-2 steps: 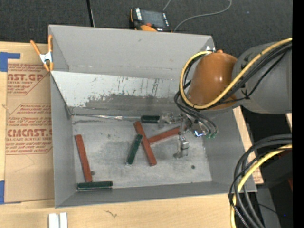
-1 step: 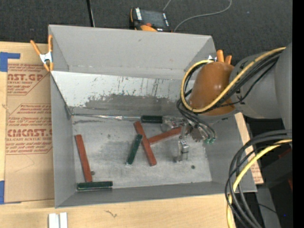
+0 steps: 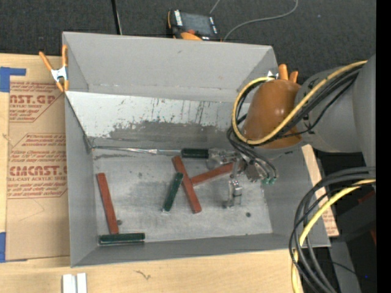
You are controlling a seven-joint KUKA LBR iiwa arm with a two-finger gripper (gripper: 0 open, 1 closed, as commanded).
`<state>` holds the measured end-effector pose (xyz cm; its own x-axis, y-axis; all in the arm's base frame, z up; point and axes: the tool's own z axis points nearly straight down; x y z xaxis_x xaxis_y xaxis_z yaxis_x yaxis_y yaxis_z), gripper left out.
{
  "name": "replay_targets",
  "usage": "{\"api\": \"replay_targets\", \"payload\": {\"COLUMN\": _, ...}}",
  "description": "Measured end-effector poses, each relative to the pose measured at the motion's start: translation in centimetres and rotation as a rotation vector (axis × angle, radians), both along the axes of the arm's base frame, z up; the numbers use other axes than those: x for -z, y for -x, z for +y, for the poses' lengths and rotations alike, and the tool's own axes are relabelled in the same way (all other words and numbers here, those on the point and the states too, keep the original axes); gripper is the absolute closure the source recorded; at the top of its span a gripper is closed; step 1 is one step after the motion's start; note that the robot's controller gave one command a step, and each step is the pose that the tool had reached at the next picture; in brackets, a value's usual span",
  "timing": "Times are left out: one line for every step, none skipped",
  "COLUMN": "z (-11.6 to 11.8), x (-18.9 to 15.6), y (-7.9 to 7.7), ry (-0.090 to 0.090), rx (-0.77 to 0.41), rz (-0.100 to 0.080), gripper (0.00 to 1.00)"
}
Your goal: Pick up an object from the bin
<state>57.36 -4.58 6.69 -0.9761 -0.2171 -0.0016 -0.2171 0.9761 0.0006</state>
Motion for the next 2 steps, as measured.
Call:
{"api": "replay_targets", "payload": {"z": 0.0, "x": -0.1, "y": -0.1, "ry": 0.0, "rx": 0.0, "rz": -0.001, "gripper": 1.0}}
{"api": "replay_targets", "payload": {"z": 0.1, "x": -2.4, "y": -0.1, "ry": 0.001, "rx": 0.0, "rz": -0.003, "gripper": 1.0}}
